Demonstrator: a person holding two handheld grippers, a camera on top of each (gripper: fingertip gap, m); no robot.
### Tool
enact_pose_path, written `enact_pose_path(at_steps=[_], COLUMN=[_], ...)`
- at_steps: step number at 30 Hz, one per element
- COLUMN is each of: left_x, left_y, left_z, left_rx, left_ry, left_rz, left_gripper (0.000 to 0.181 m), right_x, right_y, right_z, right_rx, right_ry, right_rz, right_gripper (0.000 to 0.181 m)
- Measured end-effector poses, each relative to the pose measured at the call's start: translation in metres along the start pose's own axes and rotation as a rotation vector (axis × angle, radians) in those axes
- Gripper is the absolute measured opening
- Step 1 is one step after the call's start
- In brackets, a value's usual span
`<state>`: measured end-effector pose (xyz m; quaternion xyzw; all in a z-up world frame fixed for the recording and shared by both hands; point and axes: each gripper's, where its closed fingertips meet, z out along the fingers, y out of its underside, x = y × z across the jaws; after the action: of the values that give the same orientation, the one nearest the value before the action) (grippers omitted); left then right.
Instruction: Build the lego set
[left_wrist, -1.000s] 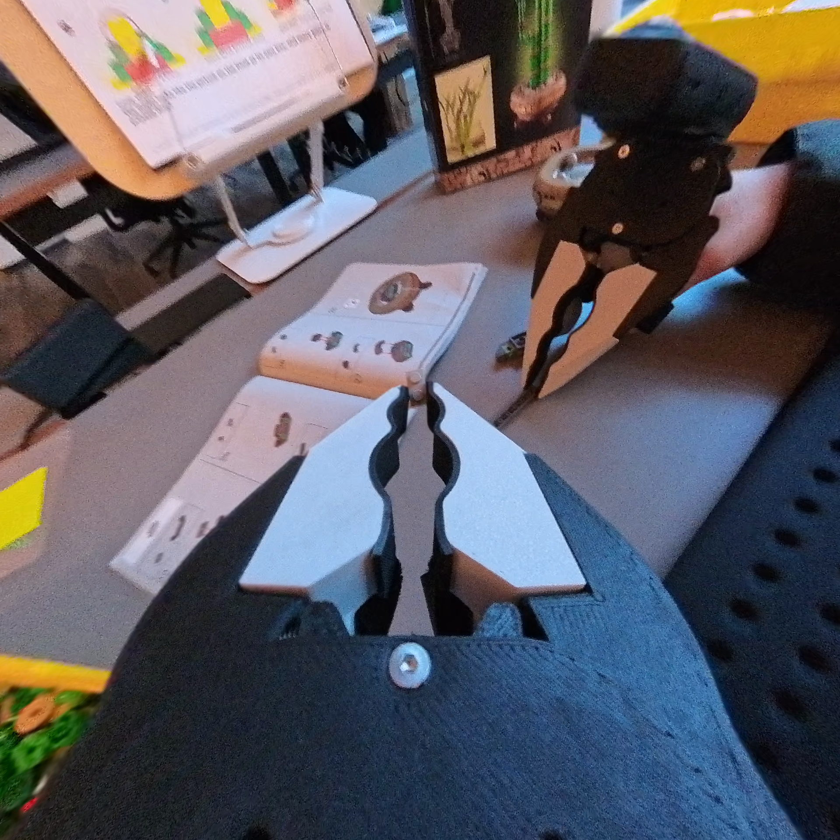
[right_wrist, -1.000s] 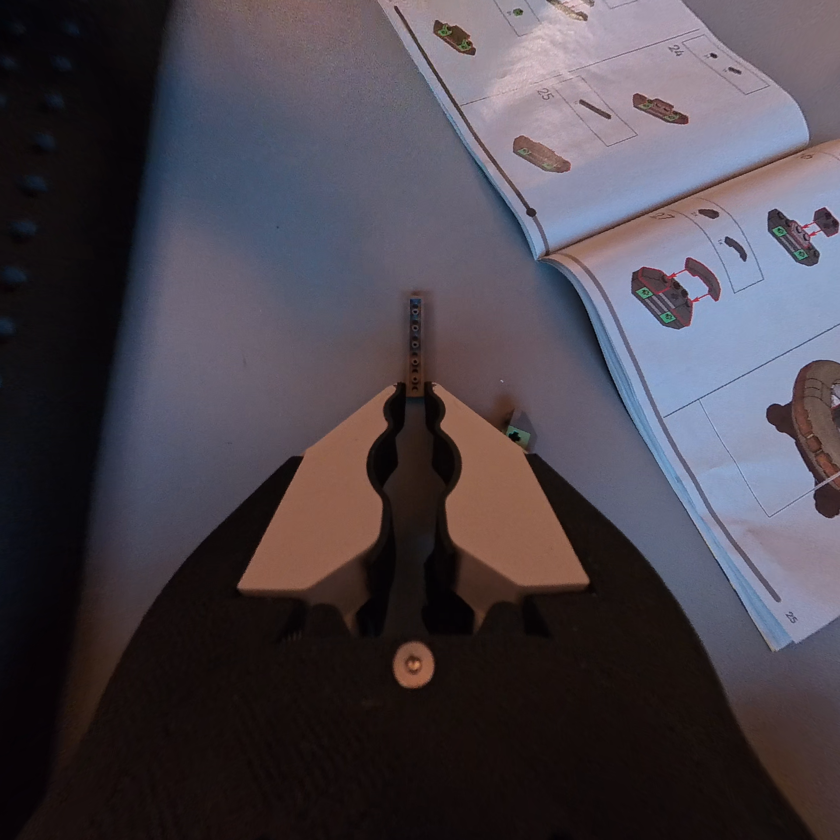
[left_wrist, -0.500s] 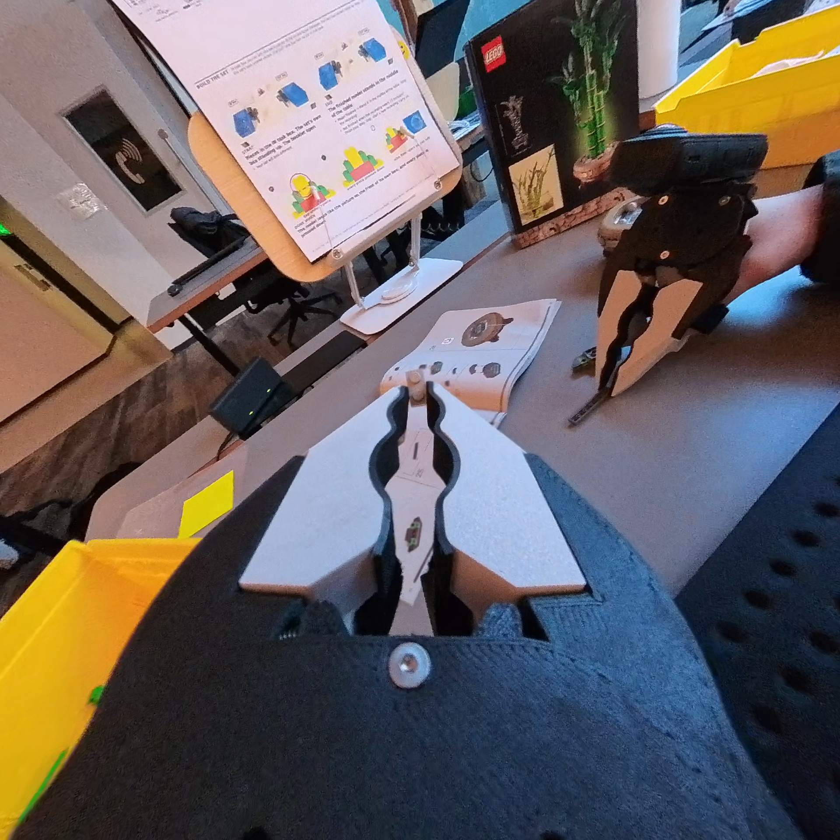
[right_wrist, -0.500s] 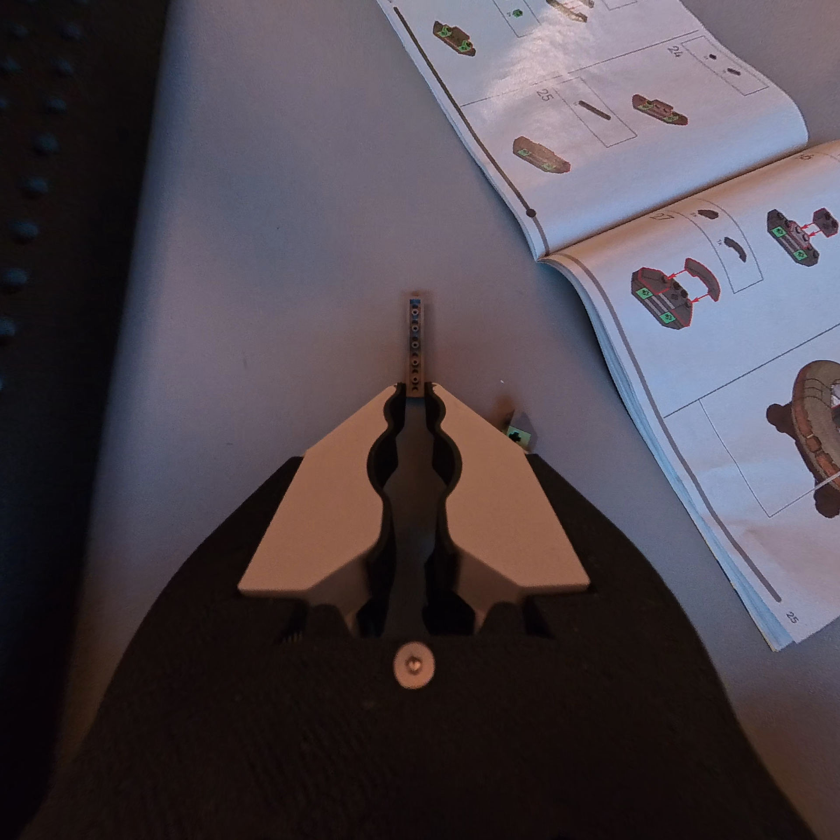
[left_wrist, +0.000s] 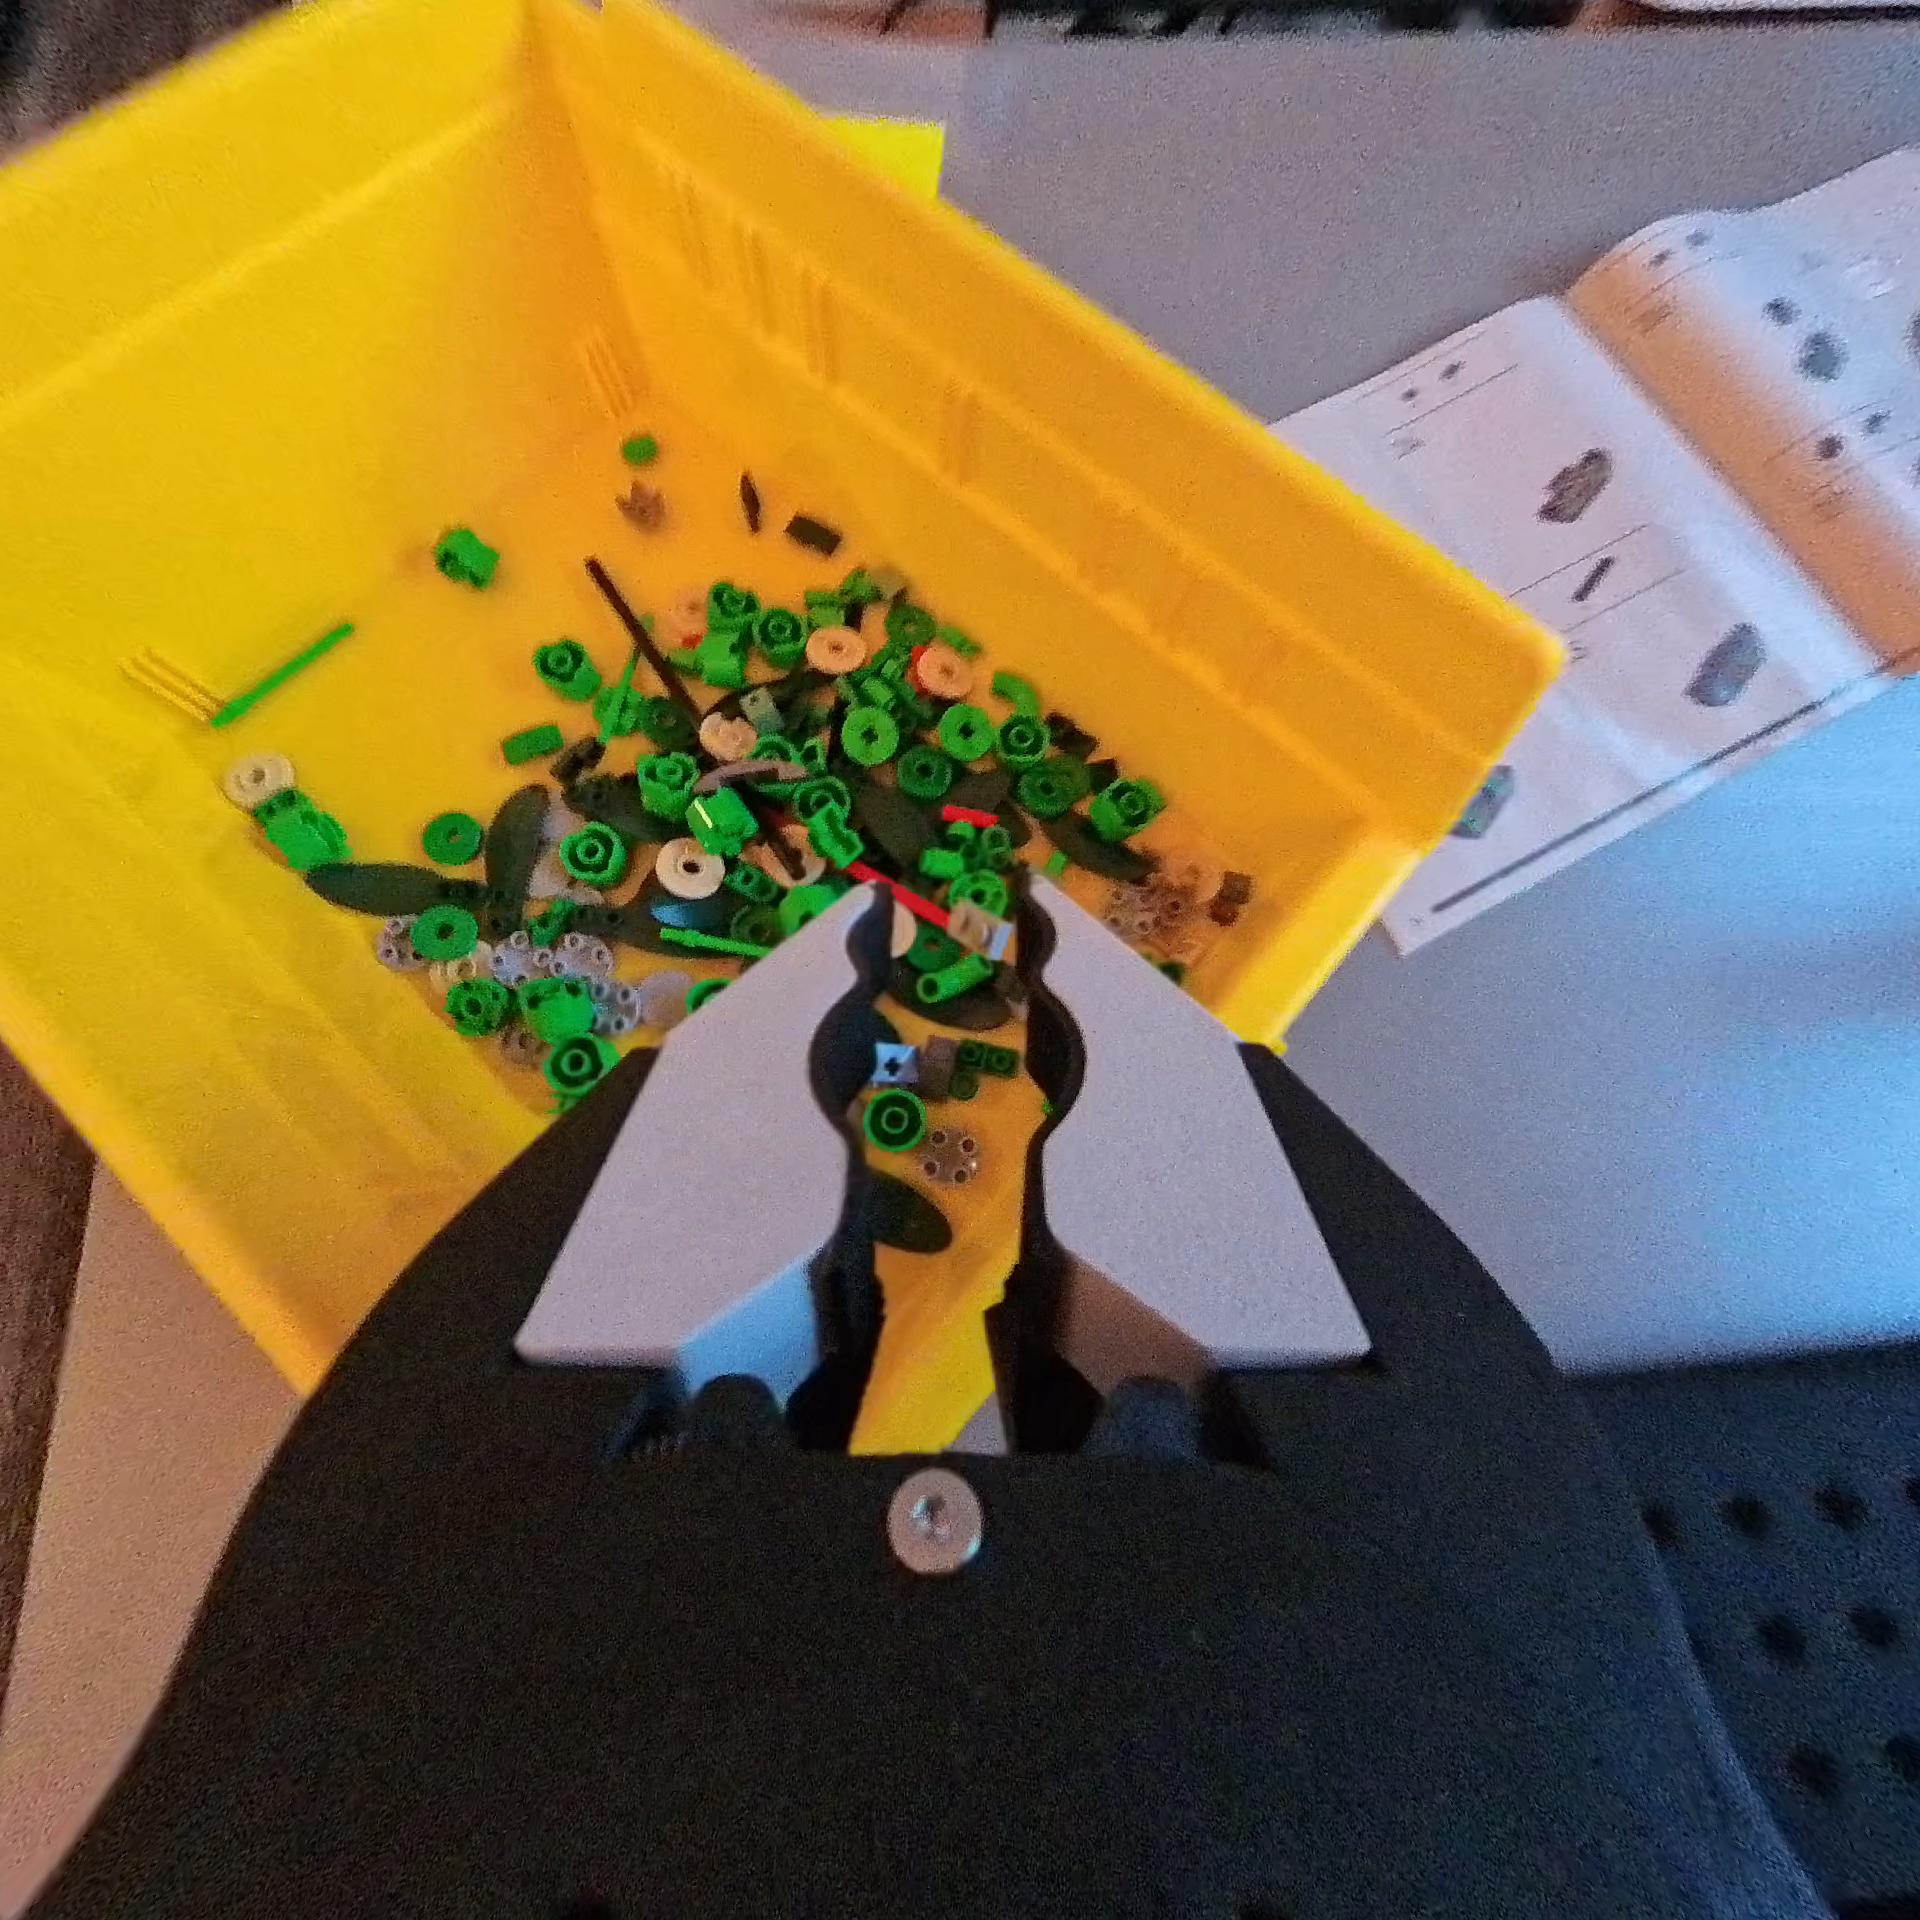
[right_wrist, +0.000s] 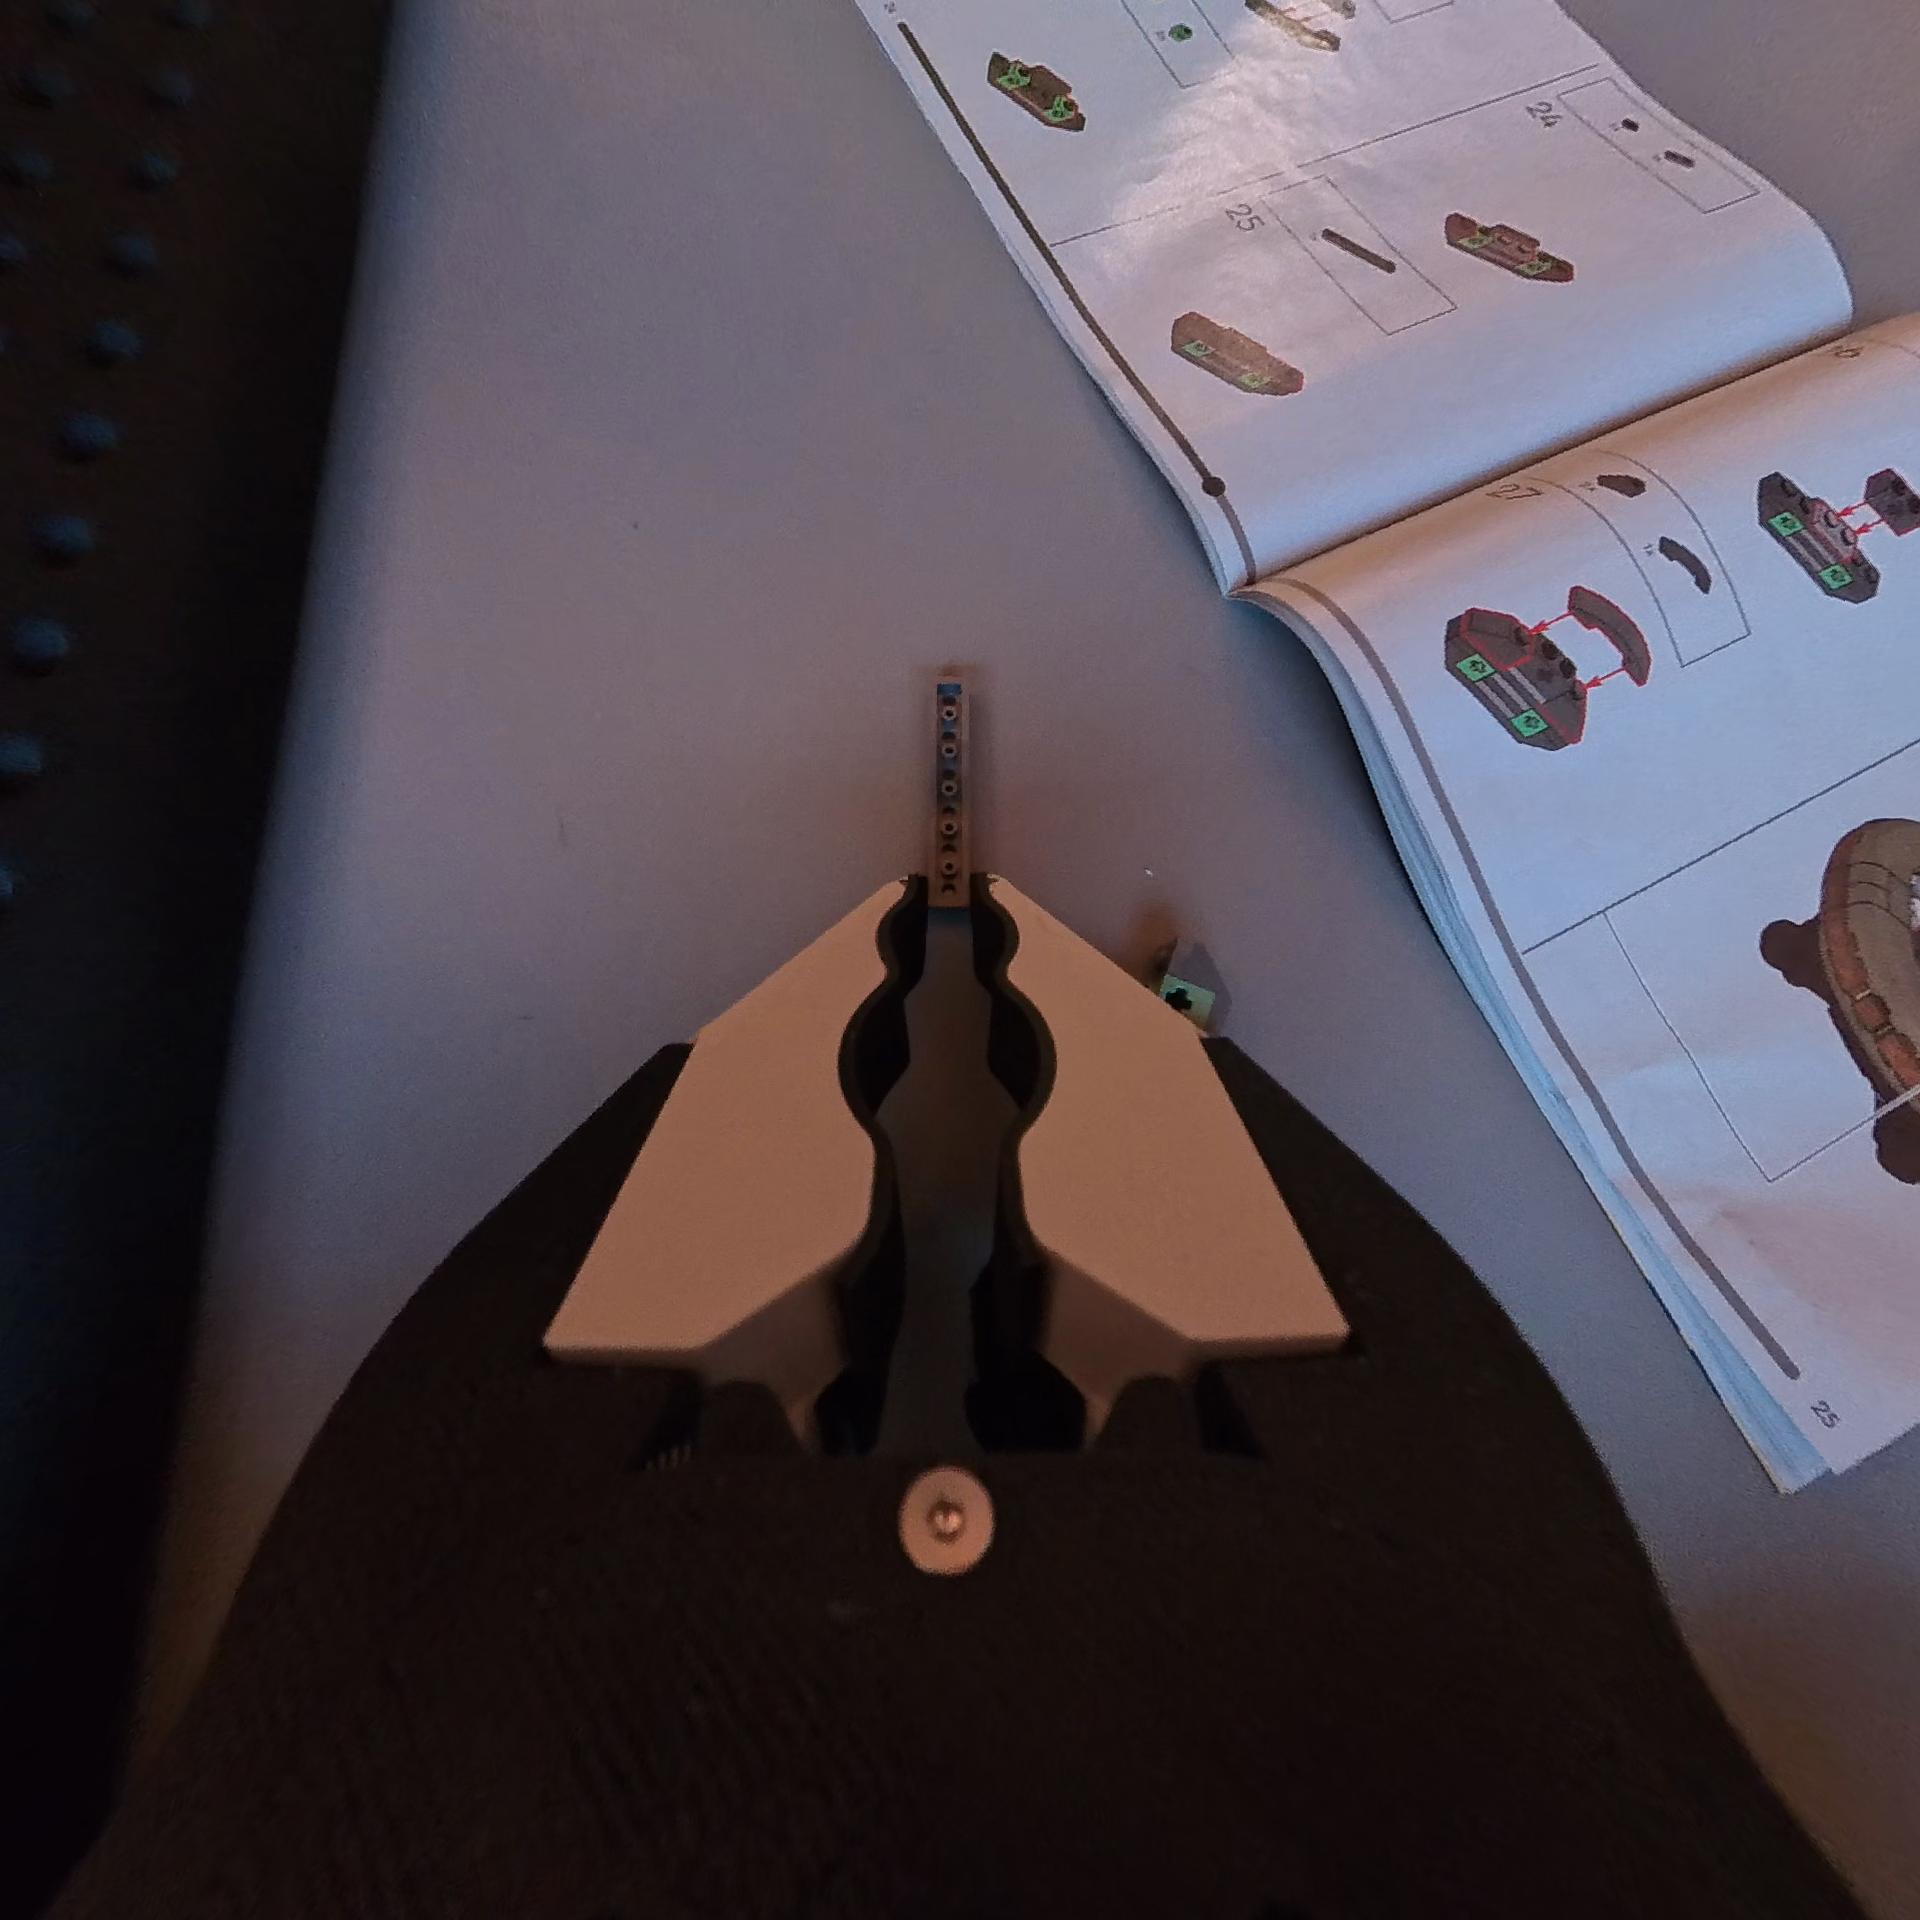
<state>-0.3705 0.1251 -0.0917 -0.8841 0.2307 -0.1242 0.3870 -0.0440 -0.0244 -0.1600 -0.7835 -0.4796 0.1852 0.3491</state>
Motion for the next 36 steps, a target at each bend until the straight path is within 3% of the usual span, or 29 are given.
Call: enact_pose_path(at_steps=[2, 4, 7, 10, 12, 14, 17, 21, 24, 28, 36], left_x=[0.000, 0.006, 0.014, 0.040, 0.081, 0.150, 0.240, 0.298, 0.315, 0.325, 0.323], left_y=[0.012, 0.008, -0.014, -0.044, -0.054, -0.049, -0.018, 0.012, 0.028, 0.036, 0.046], left_z=[0.014, 0.019, 0.006, -0.020, -0.030, -0.027, -0.013, 0.011, 0.020, 0.012, 0.009], left_rx=[-0.077, -0.065, 0.068, 0.248, 0.323, 0.333, 0.226, 0.164, 0.092, 0.054, 0.072], left_ry=[0.026, 0.075, 0.045, -0.036, 0.005, 0.242, 0.599, 0.696, 0.685, 0.798, 0.792], left_rz=[-0.071, -0.137, -0.115, 0.060, 0.191, 0.285, 0.344, 0.491, 0.567, 0.533, 0.617], left_gripper=[0.029, 0.038, 0.038, 0.038, 0.034, 0.032, 0.035, 0.034, 0.030, 0.025, 0.019], right_x=[0.000, 0.000, 0.000, 0.000, 0.000, 0.000, -0.005, -0.015, -0.027, -0.039, -0.055], right_y=[0.000, 0.000, 0.000, 0.000, -0.001, -0.001, -0.003, -0.013, -0.021, -0.031, -0.048], right_z=[0.000, 0.000, 0.000, 0.000, 0.000, 0.000, 0.001, -0.001, -0.004, -0.007, -0.014], right_rx=[0.003, 0.006, 0.008, 0.007, -0.001, -0.013, -0.019, 0.025, 0.066, 0.118, 0.204], right_ry=[-0.003, -0.004, -0.007, -0.008, 0.000, 0.014, 0.009, -0.016, -0.060, -0.125, -0.205], right_rz=[0.005, 0.008, 0.010, 0.004, -0.017, -0.040, -0.072, -0.128, -0.157, -0.152, -0.121], right_gripper=[0.007, 0.007, 0.007, 0.007, 0.007, 0.007, 0.007, 0.007, 0.007, 0.007, 0.007])
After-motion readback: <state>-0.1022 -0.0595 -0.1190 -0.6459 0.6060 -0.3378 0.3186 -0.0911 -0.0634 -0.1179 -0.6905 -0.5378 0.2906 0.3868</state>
